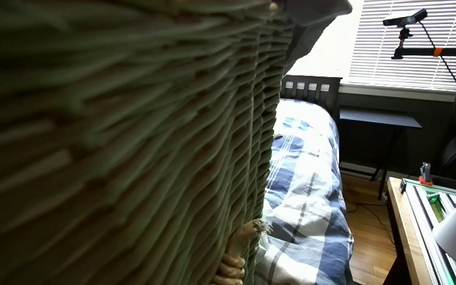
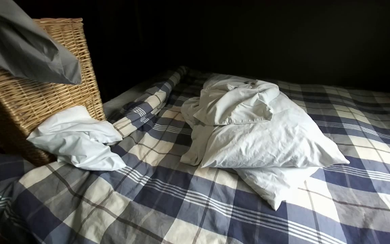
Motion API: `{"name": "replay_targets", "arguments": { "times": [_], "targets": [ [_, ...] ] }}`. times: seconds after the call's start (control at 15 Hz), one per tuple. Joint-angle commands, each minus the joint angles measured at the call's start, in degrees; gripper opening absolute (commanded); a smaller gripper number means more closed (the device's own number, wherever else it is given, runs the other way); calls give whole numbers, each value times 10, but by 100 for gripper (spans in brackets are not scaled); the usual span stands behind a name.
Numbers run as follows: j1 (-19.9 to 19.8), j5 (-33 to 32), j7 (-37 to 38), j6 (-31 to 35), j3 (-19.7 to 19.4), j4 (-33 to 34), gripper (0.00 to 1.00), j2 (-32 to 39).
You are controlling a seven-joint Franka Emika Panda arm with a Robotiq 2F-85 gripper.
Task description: Lift the grey pillow case cover and put it in the washing basket
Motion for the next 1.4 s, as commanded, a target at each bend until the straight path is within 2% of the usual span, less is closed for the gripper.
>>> {"name": "replay_targets", "arguments": {
  "times": [0.0, 0.4, 0.6, 0.93, 1.13, 1.33],
  "targets": [
    [10, -6, 3, 3, -7, 3, 2, 6],
    [10, -6, 2, 3, -8, 6, 1, 12],
    [29, -16, -90, -6, -5, 75, 1, 74],
    [53, -42, -182, 4, 32, 194, 1, 190],
    [62, -64, -255, 1, 51, 230, 1, 245],
    [67, -79, -312, -3, 67, 232, 1, 273]
  ]
}}
